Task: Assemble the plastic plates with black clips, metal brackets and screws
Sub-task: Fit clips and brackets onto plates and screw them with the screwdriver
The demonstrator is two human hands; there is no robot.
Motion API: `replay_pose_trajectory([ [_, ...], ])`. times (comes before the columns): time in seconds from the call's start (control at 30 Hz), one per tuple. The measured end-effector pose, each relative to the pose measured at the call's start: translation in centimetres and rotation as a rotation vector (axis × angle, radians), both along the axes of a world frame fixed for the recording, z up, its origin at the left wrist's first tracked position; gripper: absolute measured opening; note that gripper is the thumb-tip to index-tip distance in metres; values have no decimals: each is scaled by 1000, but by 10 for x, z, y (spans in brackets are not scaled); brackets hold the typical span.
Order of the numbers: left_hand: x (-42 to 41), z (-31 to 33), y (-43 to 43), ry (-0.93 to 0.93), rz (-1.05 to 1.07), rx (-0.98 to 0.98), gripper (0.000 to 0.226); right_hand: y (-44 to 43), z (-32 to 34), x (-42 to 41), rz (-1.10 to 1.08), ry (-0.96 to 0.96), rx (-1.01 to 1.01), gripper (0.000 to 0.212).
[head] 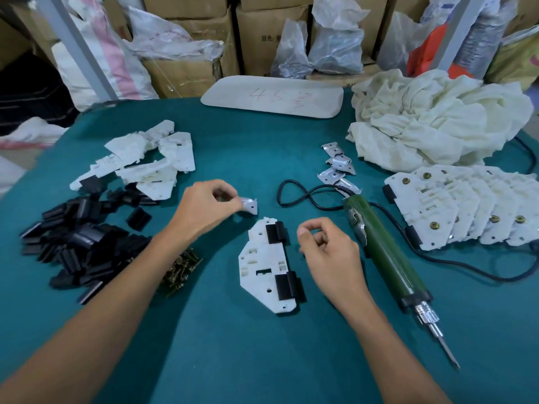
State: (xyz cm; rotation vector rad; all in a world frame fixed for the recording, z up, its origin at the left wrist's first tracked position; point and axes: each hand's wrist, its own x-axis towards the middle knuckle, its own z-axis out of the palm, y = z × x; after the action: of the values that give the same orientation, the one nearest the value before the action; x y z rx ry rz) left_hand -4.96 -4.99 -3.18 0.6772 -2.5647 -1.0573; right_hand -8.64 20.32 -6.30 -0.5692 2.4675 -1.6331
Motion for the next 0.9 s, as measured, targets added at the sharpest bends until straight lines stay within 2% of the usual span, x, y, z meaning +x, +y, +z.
replay_pose_trajectory([
  [0.07,16,-4,-10,-55,-86,-82,16,-1,-1,0,2,12,10,7],
  [0.2,18,6,-20,-149,-270,-230,58,-8,5,-7,8,-11,35,6],
  [0.3,11,11,-16,-196,-313,-263,58,-20,16,-14,60,-52,74,12],
  [0.4,18,16,-14,-114,-290,-238,52,-29,18,-17,78,-36,114,16],
  [0.5,34,29,-5,-40,-320,-187,58,-29,16,-21,92,-63,134,19],
  [0.7,36,35,33,-153,-433,-284,69,-28,16,-19,158,22,262,26],
  [0.77,36,33,37,-158,-434,-291,69,-27,15,-20,142,-48,213,24],
  [0.9,41,28,40,-122,-407,-305,67,-27,13,-23,130,-321,-87,17],
])
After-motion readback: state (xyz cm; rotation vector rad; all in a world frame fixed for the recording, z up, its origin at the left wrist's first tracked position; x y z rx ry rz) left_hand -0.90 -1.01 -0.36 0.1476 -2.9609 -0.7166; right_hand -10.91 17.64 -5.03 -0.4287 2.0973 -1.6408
